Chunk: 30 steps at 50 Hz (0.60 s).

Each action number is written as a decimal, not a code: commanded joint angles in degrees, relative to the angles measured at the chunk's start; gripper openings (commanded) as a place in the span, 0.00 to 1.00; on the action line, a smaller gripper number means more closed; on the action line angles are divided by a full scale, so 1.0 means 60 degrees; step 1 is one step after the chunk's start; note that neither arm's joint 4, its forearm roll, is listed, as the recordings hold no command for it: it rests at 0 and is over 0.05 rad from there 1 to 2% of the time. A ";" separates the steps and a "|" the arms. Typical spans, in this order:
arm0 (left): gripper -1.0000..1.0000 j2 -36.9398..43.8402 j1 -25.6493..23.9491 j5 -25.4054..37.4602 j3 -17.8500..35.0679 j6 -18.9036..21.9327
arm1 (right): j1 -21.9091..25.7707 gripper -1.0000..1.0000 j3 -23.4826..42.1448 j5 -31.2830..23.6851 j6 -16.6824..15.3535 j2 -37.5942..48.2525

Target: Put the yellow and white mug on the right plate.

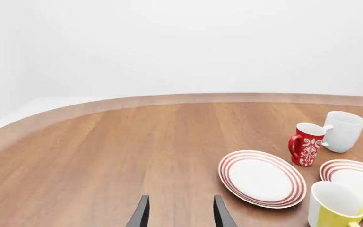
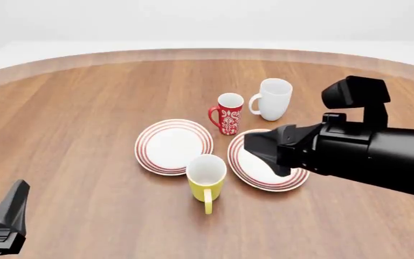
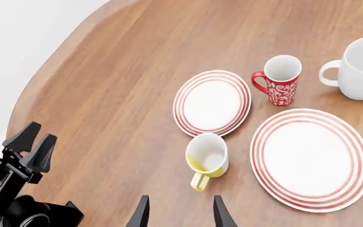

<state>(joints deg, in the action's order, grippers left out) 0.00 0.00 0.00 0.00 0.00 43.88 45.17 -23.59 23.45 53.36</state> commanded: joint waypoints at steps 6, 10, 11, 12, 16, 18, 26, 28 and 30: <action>1.00 0.0000 0.0000 0.0000 0.0000 0.0000 | 0.0072 1.00 0.0011 0.0035 0.0015 0.0040; 1.00 0.0000 0.0000 0.0000 0.0000 0.0000 | 0.0140 1.00 -0.0064 0.0052 0.0186 0.0267; 1.00 0.0000 0.0000 0.0000 0.0000 0.0000 | 0.0153 1.00 -0.0053 0.0030 0.0193 0.0331; 1.00 0.0000 0.0000 0.0000 0.0000 0.0000 | 0.0183 1.00 -0.0021 -0.0016 0.0229 0.0424; 1.00 0.0000 0.0000 0.0000 0.0000 0.0000 | 0.0201 1.00 0.0040 -0.0090 0.0415 0.0635; 1.00 0.0000 0.0000 0.0000 0.0000 0.0000 | 0.0276 1.00 0.0201 -0.0143 0.0550 0.0765; 1.00 0.0000 0.0000 0.0000 0.0000 0.0000 | 0.0697 1.00 0.1116 -0.0607 0.0915 0.1567; 1.00 0.0000 0.0000 0.0000 0.0000 0.0000 | 0.0795 1.00 0.1219 -0.0704 0.0980 0.1680; 1.00 0.0000 0.0000 0.0000 0.0000 0.0000 | 0.0862 1.00 0.1441 -0.0909 0.0951 0.1843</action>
<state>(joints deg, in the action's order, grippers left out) 0.00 0.00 0.00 0.00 0.00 46.89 49.55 -26.15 27.43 60.35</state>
